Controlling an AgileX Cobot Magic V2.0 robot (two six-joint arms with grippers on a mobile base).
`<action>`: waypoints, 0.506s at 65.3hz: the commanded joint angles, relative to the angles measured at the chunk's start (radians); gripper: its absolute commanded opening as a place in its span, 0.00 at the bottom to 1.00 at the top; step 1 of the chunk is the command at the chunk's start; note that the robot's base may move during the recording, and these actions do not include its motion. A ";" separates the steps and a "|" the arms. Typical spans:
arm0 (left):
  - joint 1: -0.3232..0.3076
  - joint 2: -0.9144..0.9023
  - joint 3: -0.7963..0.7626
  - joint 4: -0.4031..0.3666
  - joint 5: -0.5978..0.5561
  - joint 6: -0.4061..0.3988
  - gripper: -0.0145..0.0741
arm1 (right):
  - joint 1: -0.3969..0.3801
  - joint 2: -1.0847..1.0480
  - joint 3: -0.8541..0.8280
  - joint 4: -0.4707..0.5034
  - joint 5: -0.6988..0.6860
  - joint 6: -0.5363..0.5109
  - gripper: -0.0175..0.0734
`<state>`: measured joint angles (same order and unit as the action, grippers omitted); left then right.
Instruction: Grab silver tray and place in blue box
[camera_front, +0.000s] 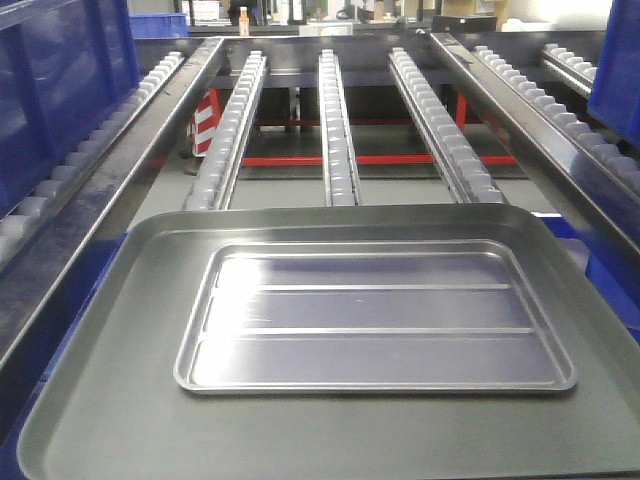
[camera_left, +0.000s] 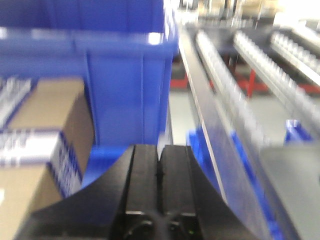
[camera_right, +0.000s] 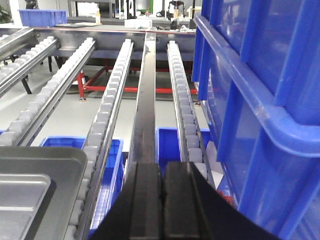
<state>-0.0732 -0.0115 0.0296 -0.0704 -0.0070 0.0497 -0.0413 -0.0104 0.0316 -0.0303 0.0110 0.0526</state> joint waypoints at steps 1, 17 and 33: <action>-0.004 -0.013 -0.008 -0.025 -0.172 -0.004 0.05 | 0.004 -0.020 -0.006 0.002 -0.145 -0.001 0.25; -0.004 0.013 -0.312 -0.067 0.076 -0.004 0.05 | 0.004 0.049 -0.257 0.009 -0.031 -0.001 0.25; -0.004 0.258 -0.679 -0.121 0.405 -0.001 0.06 | 0.012 0.294 -0.462 0.009 0.000 -0.001 0.29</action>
<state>-0.0732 0.1529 -0.5516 -0.1489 0.4020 0.0497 -0.0388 0.1929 -0.3601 -0.0230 0.0754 0.0526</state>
